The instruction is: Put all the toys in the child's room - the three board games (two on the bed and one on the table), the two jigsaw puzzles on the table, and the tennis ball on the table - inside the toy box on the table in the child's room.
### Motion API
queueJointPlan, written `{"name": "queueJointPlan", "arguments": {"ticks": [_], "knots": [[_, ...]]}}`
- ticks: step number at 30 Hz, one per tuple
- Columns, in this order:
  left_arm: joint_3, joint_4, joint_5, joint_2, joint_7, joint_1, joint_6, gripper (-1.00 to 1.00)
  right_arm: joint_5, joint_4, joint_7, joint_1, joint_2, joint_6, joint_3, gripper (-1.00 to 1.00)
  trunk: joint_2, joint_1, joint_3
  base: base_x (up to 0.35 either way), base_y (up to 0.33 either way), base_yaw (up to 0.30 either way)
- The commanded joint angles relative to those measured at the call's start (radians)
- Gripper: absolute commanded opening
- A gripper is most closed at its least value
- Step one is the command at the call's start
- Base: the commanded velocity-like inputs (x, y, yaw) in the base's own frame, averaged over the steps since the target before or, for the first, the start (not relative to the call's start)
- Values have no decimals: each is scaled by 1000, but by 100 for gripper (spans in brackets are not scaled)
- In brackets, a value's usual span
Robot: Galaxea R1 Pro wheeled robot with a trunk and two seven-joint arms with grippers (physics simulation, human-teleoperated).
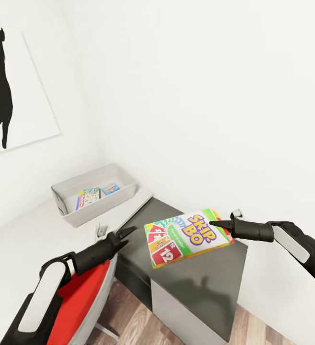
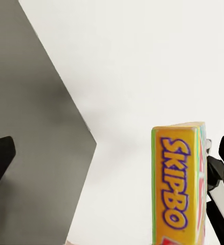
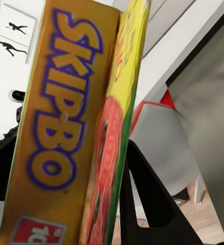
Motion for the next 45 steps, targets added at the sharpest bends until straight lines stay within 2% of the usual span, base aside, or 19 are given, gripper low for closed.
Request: {"name": "queueJointPlan", "arguments": {"ticks": [1,7,12,14,15,17,20,24,25,26,27,30,35,39,40,45], "knots": [[6,0,2,1,0,3,2,100,-11,0,0,-1,-1,8,3,-100,-2,1,-1,0,0,274],[49,-2,2,5,-3,25,2,100,-12,0,1,-3,-3,10,3,-100,-2,1,2,0,0,275],[82,-10,2,17,-7,50,1,100,-14,1,4,-11,0,28,2,-100,-2,1,4,0,0,278],[106,-16,2,33,-24,75,0,100,-14,4,1,-43,16,72,-7,-100,-2,1,4,0,0,282],[106,-16,2,33,-24,75,0,100,-14,4,1,-43,16,72,-7,-100,-2,1,4,0,0,283],[120,-19,3,46,-48,92,-5,100,-11,10,-3,-80,43,104,-11,-100,-2,1,4,0,0,284],[137,-20,2,63,-100,112,-15,100,-8,45,-26,-142,103,149,-15,-100,-2,1,5,0,0,286],[153,-22,2,80,-159,134,-39,100,-5,124,-86,-243,188,206,-18,-100,-2,1,5,0,0,287],[157,-22,1,84,-182,144,-52,100,-4,156,-114,-289,229,223,-19,-100,-2,1,5,0,0,288],[159,-22,1,85,-192,148,-58,100,-3,172,-128,-307,248,230,-19,-100,-2,1,5,0,0,288],[159,-22,1,85,-192,148,-58,100,-3,172,-128,-307,248,230,-19,-100,-2,1,5,0,0,288],[162,-22,1,88,-211,156,-69,100,-3,210,-160,-355,291,243,-20,-100,-2,1,5,0,0,290],[164,-22,1,90,-225,162,-78,100,-2,251,-187,-438,338,254,-19,-100,-2,1,5,0,0,291],[165,-23,1,89,-230,160,-80,100,-2,309,-223,-492,398,257,-19,-100,-2,1,5,0,0,292],[165,-23,1,89,-230,160,-80,100,-2,309,-223,-492,398,257,-19,-100,-2,1,5,0,0,292],[167,-23,2,99,-232,113,-78,100,-3,435,-297,-585,462,256,-19,-100,-2,1,4,0,0,290]]}}
